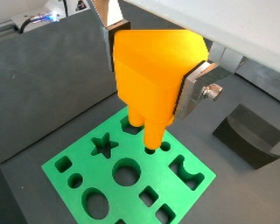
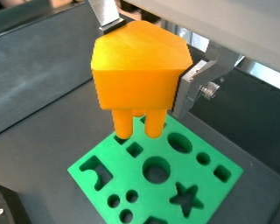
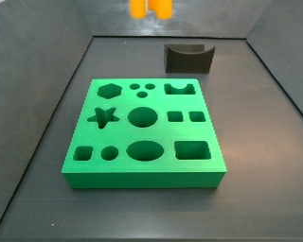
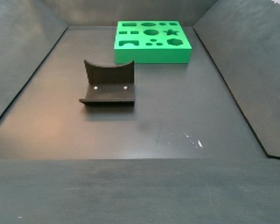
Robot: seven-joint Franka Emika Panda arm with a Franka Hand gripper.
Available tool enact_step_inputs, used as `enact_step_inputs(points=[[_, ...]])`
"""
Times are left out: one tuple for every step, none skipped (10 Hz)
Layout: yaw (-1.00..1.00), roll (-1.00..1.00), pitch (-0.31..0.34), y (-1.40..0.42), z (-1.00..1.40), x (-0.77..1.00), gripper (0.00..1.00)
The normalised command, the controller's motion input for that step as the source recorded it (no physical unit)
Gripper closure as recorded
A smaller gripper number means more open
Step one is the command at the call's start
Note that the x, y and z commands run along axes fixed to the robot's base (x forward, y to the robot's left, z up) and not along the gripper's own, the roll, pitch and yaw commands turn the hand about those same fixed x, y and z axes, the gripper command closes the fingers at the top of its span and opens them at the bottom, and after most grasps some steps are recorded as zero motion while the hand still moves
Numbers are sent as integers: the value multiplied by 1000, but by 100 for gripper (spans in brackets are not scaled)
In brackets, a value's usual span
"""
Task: Insert the 3 prong object.
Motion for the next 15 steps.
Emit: enact_step_inputs(points=[[-883,4,-49,151,-823,-277,100],[-840,6,-19,194,-817,-229,100],[-774,0,-11,260,-803,-240,100],[-669,0,-4,366,-817,-277,100],[-377,0,-20,611,-763,-394,100],[-103,1,-66,826,-677,-511,100],[-34,0,-71,897,-709,-400,100],[-69,0,-89,494,-831,-146,100],[-257,-126,-54,157,-506,169,100],[-280,-166,-20,63,-317,446,100],[-266,-117,0,0,-206,520,100],[-160,-46,0,-74,-234,471,100],[-146,0,0,-129,-263,434,100],[-143,14,10,-189,-251,429,100],[-109,56,53,-109,-217,386,100]])
